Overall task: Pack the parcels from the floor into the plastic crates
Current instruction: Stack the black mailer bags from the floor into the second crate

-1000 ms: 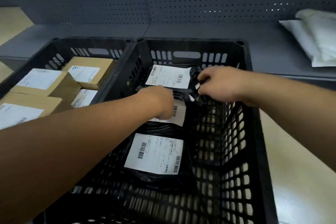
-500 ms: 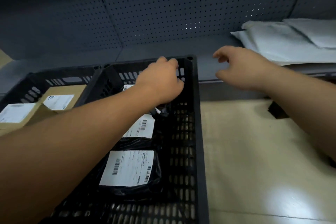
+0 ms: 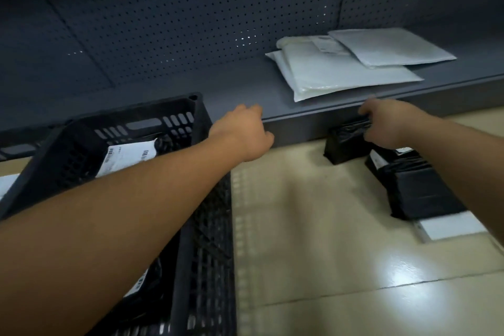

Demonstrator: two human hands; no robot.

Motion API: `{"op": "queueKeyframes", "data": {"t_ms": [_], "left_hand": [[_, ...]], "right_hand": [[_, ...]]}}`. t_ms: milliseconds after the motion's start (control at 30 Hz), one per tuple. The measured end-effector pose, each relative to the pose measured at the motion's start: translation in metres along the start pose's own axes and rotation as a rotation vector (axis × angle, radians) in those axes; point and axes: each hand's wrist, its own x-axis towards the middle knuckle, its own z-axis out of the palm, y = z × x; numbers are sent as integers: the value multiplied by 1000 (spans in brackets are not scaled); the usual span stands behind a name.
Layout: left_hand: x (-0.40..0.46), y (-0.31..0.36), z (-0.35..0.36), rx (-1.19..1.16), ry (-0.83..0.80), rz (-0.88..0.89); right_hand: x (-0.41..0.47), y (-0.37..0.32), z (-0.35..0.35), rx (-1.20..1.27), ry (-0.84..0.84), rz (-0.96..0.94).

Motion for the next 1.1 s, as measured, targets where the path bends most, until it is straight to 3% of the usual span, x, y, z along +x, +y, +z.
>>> {"op": "queueKeyframes", "data": {"t_ms": [233,567,700,1100], "left_hand": [[14,69,29,-98,-127,8],[24,177,73,-300,-315,13],[24,210,90,-481,-369,-94],[28,262,141,-937,-478,-460]], "right_hand": [[4,108,9,65,56,259],[1,212,30,244,140,438],[4,239,38,366,126,546],[21,259,62,724,62,594]]}}
